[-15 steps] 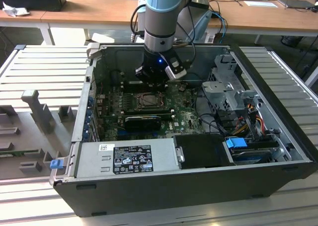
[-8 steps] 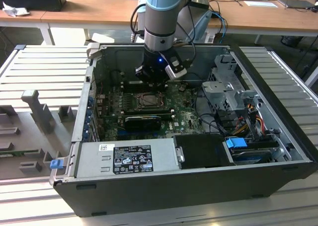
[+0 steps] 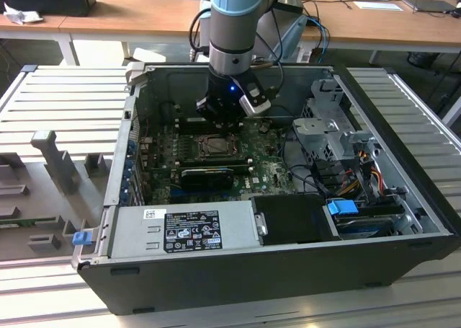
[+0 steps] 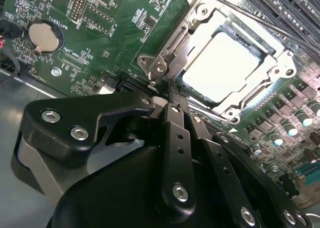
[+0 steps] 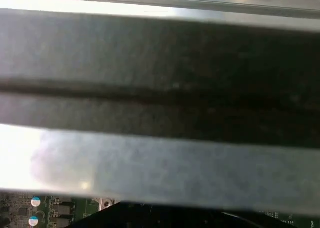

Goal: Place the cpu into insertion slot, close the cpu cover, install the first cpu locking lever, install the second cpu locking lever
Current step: 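Install the first cpu locking lever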

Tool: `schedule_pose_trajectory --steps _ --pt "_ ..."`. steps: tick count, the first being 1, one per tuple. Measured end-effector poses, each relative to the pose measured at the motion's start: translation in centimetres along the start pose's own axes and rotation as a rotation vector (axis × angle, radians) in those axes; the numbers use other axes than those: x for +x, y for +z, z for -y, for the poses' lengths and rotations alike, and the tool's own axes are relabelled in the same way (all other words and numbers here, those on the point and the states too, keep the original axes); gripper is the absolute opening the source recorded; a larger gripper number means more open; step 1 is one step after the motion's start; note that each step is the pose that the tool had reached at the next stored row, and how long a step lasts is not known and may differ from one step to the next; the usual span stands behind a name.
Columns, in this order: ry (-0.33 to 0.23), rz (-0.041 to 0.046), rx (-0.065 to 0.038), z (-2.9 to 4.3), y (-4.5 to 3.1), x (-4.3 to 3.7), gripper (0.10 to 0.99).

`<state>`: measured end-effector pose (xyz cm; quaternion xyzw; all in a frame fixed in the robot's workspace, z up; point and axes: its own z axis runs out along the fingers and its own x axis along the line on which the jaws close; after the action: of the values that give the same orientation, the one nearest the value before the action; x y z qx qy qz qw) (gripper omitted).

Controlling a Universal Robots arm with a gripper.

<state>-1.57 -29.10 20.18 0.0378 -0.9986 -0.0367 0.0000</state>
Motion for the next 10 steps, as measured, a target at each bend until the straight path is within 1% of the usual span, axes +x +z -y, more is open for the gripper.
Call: schedule_pose_trajectory --steps 3,5,10 --pt "0.0 0.0002 0.0 0.0 0.0 0.0 0.106" --pt "0.0 0.0011 -0.003 -0.04 -0.32 -0.01 0.106" --pt "0.0 0.001 -0.008 -0.14 -1.93 0.0 0.106"
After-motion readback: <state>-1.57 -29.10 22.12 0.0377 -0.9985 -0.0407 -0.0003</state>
